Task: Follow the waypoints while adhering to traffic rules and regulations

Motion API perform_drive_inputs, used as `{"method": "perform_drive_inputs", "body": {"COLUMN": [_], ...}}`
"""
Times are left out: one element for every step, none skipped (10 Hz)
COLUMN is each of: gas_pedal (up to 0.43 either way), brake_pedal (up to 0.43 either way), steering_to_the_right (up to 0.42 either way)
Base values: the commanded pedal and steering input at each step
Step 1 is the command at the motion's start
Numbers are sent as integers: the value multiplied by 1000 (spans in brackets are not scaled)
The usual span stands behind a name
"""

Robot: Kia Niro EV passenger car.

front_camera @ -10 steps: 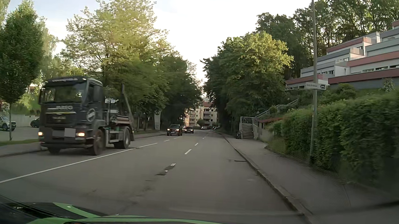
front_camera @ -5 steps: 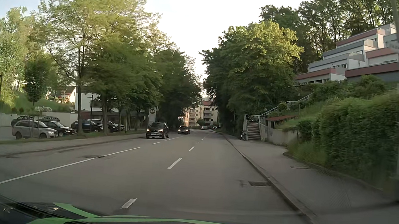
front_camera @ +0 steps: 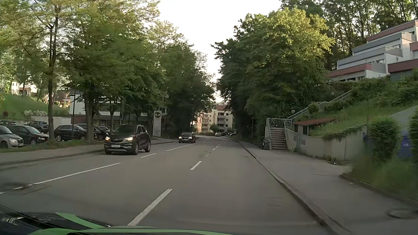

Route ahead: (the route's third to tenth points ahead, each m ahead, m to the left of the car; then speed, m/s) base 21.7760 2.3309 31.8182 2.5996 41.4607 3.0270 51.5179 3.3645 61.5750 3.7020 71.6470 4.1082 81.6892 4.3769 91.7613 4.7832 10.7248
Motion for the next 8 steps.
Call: {"method": "perform_drive_inputs", "body": {"gas_pedal": [0, 0, 0, 0, 0, 0, 0, 0], "brake_pedal": [49, 30, 0, 0, 0, 0, 0, 0], "steering_to_the_right": [-22, -24, -25, -25, -25, -24, -24, -25]}}
